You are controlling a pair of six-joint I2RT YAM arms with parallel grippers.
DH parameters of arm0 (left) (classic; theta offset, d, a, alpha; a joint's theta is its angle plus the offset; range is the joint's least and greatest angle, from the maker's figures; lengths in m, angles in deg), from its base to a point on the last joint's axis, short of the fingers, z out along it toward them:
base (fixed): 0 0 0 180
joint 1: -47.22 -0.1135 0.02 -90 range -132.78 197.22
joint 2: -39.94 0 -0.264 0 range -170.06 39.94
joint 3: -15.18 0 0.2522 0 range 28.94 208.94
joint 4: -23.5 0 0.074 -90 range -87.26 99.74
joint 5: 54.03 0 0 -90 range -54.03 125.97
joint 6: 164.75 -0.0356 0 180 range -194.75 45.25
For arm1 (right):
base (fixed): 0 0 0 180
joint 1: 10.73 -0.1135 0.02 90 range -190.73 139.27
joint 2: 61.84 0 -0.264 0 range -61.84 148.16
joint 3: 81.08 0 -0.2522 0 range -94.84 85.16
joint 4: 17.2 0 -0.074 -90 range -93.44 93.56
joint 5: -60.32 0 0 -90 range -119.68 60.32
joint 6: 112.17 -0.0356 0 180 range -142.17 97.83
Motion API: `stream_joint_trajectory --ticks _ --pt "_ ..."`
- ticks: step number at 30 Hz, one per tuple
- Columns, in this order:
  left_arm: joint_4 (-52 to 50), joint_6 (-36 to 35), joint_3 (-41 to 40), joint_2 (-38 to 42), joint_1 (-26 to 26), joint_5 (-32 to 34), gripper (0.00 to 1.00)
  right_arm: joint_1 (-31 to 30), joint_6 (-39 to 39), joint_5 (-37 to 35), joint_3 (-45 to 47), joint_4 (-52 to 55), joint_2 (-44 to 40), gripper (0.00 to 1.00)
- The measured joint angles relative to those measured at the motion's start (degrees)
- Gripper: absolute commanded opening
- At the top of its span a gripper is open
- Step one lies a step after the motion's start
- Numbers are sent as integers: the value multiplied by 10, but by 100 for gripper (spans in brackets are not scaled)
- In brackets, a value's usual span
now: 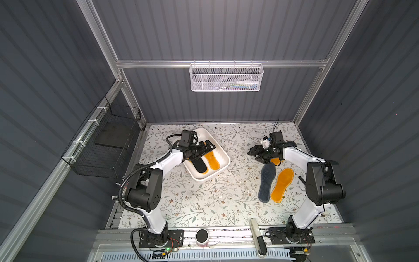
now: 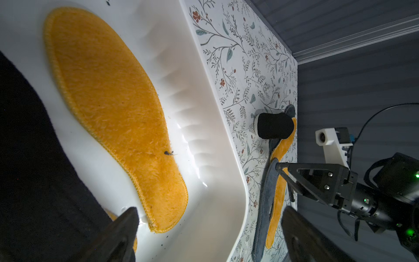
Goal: Put the insoles into the storage box
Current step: Pick up the insole from the center of the board.
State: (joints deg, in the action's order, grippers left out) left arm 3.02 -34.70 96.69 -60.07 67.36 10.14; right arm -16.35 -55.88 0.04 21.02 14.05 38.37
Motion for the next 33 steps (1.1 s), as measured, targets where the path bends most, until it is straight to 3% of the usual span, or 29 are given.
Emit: stream_joint_trajectory --ticks 15,33 --pt "0 0 0 0 0 -13 99 54 -170 -19 46 -87 9 61" --pt "0 0 0 -10 0 -19 100 88 -214 -23 47 -148 81 49"
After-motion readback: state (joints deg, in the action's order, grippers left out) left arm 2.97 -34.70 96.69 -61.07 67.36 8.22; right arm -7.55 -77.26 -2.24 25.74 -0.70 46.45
